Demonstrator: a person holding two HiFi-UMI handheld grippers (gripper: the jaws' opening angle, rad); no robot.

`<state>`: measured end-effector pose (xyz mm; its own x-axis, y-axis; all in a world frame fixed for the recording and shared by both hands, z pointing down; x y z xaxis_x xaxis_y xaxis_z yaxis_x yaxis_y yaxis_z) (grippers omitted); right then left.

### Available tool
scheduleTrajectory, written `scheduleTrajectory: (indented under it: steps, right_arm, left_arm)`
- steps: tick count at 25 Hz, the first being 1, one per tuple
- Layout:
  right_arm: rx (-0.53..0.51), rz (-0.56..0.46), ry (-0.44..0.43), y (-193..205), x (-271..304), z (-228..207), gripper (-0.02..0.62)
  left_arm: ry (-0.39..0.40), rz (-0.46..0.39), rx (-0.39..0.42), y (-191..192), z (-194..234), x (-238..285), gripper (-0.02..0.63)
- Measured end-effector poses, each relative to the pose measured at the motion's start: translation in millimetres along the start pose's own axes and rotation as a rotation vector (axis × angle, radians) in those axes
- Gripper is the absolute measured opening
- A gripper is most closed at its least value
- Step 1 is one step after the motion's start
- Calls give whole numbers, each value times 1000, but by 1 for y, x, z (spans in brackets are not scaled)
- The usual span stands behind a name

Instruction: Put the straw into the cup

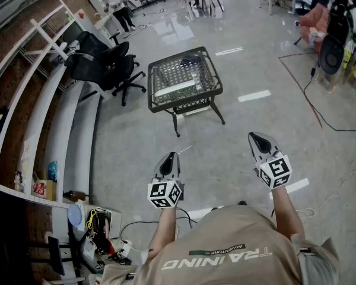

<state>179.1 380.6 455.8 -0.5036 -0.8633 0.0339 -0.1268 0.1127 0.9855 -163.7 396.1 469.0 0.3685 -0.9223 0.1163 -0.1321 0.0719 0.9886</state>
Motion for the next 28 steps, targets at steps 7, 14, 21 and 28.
scheduleTrajectory:
  steps: [7, 14, 21, 28]
  right_arm:
    - [-13, 5, -12, 2, 3, 3, 17]
    - [-2, 19, -52, 1, 13, 13, 17]
    - [-24, 54, -81, 7, 22, 27, 17]
    - [32, 94, -41, 28, 29, 41, 17]
  left_arm:
    - [-9, 1, -2, 4, 5, -2, 35]
    - [-22, -9, -10, -1, 11, -8, 35]
    - [-32, 5, -25, 9, 20, -14, 35]
    - [34, -3, -18, 13, 37, -14, 35]
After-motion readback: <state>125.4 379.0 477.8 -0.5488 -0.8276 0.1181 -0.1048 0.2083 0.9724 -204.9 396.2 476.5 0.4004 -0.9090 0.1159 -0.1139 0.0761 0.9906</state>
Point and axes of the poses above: the fingertips, and each gripper's own axes: x forward along the fingers, z to its left, y out of its underside, the point moved 7 cm from there along -x, backward along the fingers, and after that the axes turned 11 degrees about x, right-handed, at the moved point
